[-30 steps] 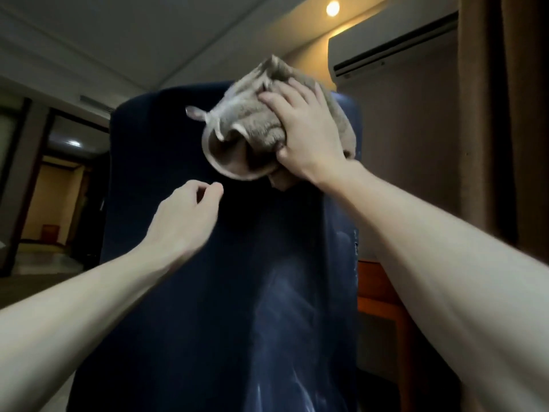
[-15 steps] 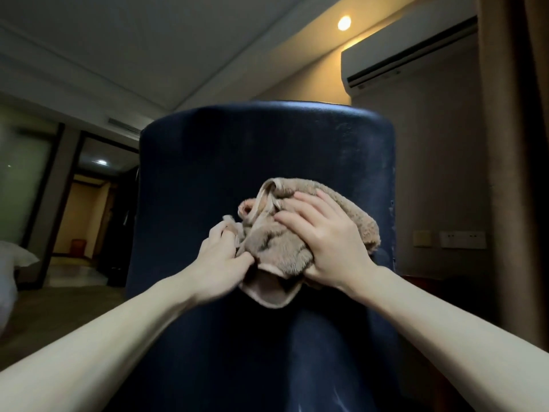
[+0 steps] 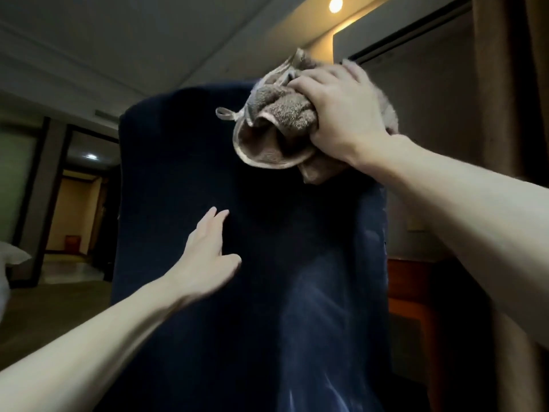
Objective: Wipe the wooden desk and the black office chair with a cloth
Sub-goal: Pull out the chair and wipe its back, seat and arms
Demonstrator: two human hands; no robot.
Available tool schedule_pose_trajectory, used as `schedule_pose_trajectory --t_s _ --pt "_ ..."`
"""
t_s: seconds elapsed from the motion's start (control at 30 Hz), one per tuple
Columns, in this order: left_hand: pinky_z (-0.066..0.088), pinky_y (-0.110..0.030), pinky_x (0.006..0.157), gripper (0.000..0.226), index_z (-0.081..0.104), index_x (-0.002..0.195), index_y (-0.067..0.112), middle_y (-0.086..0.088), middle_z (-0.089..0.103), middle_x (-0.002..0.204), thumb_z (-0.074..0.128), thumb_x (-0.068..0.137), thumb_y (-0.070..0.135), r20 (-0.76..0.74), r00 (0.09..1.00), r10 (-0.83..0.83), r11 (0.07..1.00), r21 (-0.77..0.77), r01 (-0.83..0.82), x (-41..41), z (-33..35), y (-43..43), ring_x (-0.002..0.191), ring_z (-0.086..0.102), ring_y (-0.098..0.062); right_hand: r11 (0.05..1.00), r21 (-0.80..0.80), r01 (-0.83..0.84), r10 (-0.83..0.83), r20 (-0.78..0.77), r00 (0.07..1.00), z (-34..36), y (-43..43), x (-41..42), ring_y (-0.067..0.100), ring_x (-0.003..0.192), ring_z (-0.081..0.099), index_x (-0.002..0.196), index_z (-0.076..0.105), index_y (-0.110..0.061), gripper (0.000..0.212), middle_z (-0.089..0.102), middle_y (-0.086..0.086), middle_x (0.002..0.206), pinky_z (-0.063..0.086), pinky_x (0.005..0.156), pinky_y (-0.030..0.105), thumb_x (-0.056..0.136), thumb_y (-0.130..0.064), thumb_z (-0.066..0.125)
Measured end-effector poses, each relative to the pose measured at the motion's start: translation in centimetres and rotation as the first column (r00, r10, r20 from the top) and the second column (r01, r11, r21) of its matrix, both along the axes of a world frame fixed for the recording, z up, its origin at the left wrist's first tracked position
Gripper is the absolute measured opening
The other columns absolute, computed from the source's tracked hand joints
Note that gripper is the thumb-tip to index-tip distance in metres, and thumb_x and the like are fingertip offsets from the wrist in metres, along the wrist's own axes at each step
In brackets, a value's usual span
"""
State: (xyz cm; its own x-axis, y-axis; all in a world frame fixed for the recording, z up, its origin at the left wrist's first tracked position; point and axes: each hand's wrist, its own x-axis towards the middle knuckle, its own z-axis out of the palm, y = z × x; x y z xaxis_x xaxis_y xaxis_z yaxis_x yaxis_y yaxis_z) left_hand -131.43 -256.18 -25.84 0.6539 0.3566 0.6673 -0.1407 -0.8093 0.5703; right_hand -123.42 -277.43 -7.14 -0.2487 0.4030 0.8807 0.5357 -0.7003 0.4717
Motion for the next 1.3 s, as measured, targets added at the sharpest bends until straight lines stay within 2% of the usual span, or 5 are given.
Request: schedule_pose_trajectory --t_s 0.33,0.57,0.9,1.1,1.3 --pt "0.025 -0.044 0.125 0.081 0.026 0.163 0.035 0.021 0.001 0.170 0.048 0.092 0.002 0.039 0.998 -0.052 0.996 -0.075 0.055 -0.8 0.2 0.1 0.158 0.012 -0.014 0.896 -0.335 -0.292 0.244 -0.177 0.953 -18.1 0.6 4.3 0.030 0.133 0.052 0.123 0.071 -0.018 0.044 0.064 0.003 0.135 0.026 0.121 0.055 0.080 -0.023 0.075" --pt "0.029 -0.017 0.099 0.066 0.035 0.159 0.028 0.023 0.011 0.169 0.054 0.095 0.020 0.134 0.991 -0.020 0.992 -0.120 0.037 -0.5 -0.6 -0.9 0.139 0.027 0.003 0.739 -0.634 -0.228 0.154 -0.171 0.973 -29.5 0.0 5.4 0.024 0.136 0.052 0.120 0.069 -0.025 0.031 0.064 -0.003 0.135 0.032 0.119 0.058 0.091 -0.035 0.067" --pt "0.024 -0.031 0.118 0.063 0.030 0.160 0.019 0.012 0.008 0.171 0.051 0.101 0.026 0.140 0.990 0.015 0.998 -0.059 -0.007 0.2 -0.9 -1.6 0.155 0.019 -0.015 0.927 -0.258 -0.273 0.319 0.155 0.935 -15.5 0.1 4.0 0.034 0.122 0.063 0.110 0.076 -0.011 0.021 0.071 0.010 0.127 0.040 0.112 0.056 0.104 -0.013 0.055" --pt "0.032 -0.010 0.096 0.063 0.032 0.160 0.018 0.010 0.010 0.171 0.054 0.101 0.025 0.114 0.993 -0.010 0.998 -0.061 0.017 -0.5 -0.5 -0.6 0.135 0.043 0.011 0.933 -0.180 -0.312 0.296 -0.111 0.949 -18.6 1.2 4.9 0.038 0.130 0.056 0.119 0.073 -0.007 0.029 0.068 0.009 0.132 0.032 0.114 0.064 0.090 -0.008 0.069" --pt "0.025 -0.018 0.095 0.071 0.035 0.159 0.019 0.005 0.026 0.168 0.060 0.095 0.035 0.125 0.990 0.060 0.992 -0.118 -0.046 -0.3 -0.7 -1.1 0.139 0.037 -0.008 0.874 -0.269 -0.406 0.361 -0.199 0.911 -27.7 2.6 5.0 0.040 0.128 0.058 0.111 0.076 -0.004 0.021 0.070 0.013 0.125 0.023 0.117 0.070 0.091 -0.009 0.072"
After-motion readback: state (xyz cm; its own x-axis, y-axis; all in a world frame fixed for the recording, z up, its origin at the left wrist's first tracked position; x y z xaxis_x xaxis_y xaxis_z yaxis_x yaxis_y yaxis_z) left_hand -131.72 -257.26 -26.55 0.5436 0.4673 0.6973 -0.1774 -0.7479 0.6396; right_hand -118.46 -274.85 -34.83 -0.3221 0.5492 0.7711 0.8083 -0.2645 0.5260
